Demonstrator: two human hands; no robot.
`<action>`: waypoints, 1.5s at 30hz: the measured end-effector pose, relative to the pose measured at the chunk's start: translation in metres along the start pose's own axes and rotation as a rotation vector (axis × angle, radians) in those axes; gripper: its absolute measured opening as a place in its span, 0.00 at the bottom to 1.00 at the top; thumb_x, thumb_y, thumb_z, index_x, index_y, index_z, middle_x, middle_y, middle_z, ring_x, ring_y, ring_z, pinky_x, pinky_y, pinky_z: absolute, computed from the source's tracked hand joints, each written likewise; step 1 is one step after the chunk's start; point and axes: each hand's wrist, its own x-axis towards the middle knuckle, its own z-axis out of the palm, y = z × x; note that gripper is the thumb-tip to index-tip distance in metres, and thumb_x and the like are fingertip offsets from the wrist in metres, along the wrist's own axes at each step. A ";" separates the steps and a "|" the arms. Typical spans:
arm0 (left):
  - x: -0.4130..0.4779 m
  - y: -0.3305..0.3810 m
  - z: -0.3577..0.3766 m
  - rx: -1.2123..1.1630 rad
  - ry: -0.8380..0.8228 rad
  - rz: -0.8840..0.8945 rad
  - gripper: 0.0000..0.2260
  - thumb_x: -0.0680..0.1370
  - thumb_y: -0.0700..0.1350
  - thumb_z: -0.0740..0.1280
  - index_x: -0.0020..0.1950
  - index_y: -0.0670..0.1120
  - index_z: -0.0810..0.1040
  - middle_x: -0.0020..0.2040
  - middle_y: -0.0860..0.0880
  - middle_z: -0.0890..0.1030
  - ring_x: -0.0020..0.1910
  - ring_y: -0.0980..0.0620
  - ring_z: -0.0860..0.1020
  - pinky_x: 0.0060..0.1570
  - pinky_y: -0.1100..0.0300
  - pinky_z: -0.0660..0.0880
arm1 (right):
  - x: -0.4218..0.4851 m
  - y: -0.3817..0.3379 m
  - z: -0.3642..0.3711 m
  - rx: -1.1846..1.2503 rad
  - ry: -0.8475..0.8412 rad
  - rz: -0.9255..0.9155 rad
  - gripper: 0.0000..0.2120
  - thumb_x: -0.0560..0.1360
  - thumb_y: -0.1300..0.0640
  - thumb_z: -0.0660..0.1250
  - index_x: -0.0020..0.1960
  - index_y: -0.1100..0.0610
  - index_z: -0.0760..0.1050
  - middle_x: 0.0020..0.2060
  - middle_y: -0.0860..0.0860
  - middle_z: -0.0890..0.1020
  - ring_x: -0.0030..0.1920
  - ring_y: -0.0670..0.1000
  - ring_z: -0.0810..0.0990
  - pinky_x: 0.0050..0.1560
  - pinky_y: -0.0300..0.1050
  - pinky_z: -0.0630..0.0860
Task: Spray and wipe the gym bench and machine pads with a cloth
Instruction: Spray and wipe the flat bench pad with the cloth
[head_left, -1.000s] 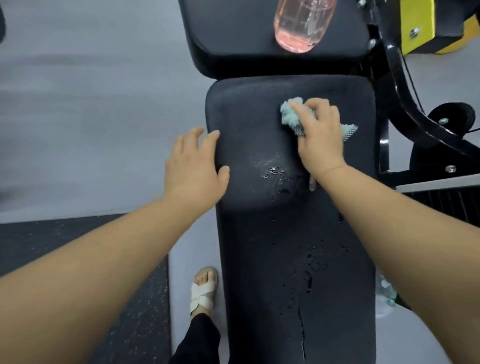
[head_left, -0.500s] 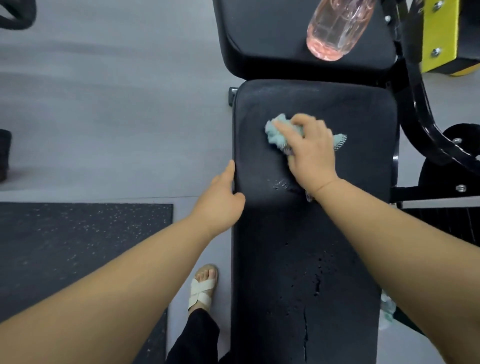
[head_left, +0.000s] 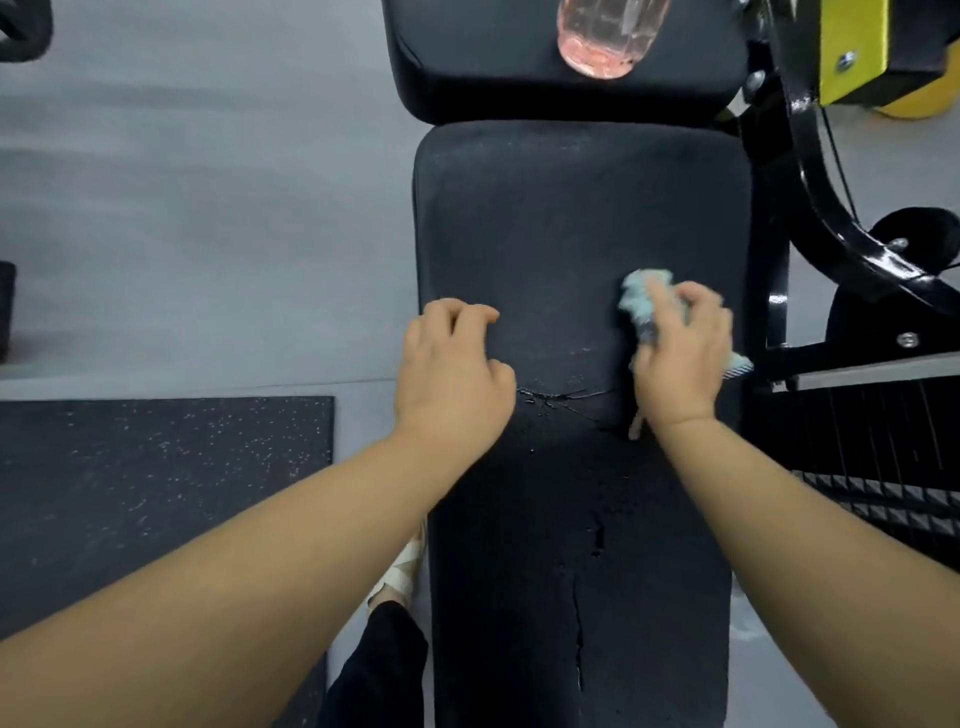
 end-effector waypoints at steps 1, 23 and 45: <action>-0.003 0.004 0.009 0.041 -0.019 0.049 0.22 0.77 0.42 0.59 0.71 0.48 0.65 0.69 0.50 0.63 0.68 0.49 0.60 0.64 0.61 0.60 | 0.004 -0.003 0.002 0.005 0.032 0.212 0.28 0.67 0.68 0.59 0.66 0.56 0.73 0.56 0.62 0.75 0.46 0.65 0.72 0.47 0.54 0.70; 0.004 0.035 0.069 0.808 -0.133 -0.048 0.54 0.67 0.70 0.65 0.76 0.42 0.39 0.74 0.39 0.50 0.73 0.36 0.51 0.65 0.44 0.67 | 0.018 0.035 0.001 0.011 0.052 0.222 0.28 0.68 0.68 0.60 0.66 0.54 0.72 0.57 0.60 0.75 0.48 0.61 0.73 0.48 0.51 0.68; 0.003 0.039 0.073 0.825 -0.179 -0.103 0.53 0.70 0.68 0.64 0.75 0.41 0.36 0.75 0.38 0.45 0.74 0.34 0.46 0.65 0.42 0.67 | -0.108 0.062 -0.021 0.059 -0.097 -0.058 0.25 0.76 0.43 0.59 0.67 0.55 0.71 0.63 0.56 0.67 0.57 0.58 0.66 0.57 0.53 0.66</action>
